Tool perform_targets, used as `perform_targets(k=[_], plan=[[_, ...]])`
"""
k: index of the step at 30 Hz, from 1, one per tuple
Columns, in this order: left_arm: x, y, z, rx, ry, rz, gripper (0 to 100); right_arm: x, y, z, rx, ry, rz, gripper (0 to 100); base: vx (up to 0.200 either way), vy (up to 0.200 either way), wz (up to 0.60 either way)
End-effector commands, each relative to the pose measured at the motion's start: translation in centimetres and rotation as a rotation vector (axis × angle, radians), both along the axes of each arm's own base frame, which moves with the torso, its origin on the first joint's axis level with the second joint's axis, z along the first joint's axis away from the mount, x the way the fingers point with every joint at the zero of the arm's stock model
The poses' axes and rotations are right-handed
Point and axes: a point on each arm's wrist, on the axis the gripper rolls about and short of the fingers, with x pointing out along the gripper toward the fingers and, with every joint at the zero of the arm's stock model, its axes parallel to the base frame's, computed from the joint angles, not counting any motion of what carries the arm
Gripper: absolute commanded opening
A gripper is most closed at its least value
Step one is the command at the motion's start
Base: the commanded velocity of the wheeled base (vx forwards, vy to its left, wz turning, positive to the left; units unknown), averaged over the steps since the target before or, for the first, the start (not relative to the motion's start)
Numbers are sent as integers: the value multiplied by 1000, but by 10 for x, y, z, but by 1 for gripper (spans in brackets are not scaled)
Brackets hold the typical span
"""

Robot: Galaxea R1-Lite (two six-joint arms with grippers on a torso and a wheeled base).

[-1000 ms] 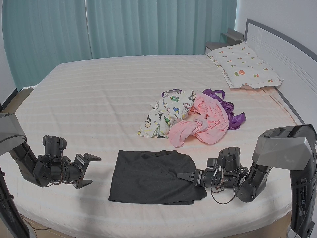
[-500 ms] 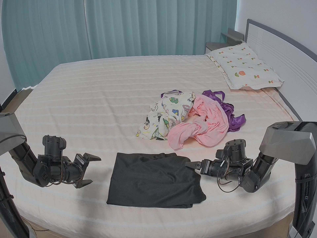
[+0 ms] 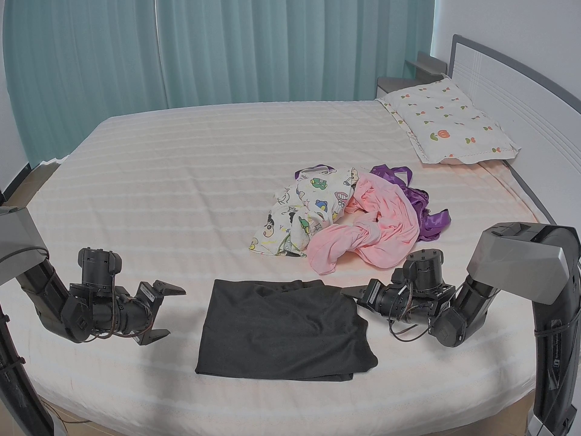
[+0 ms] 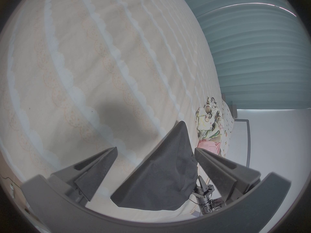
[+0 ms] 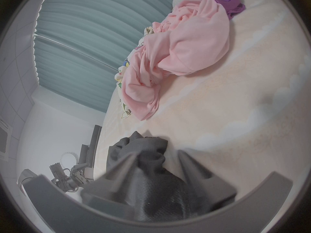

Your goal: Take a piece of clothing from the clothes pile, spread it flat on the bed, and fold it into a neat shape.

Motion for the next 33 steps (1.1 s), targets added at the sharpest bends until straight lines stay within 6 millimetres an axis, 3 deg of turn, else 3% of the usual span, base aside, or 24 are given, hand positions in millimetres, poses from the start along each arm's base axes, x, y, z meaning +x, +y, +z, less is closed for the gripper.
perform_targets(k=[1,19,33], plan=[[0,0,0,0,0,0,100,1,4,1,10,0,9,0,0,0,0],[0,0,0,0,0,0,100,3,-5,14,-24,-90,-5,0,0,0,0],[0,0,0,1,0,-1,100,3,-6,0,-135,-178,-30,0,0,0,0]])
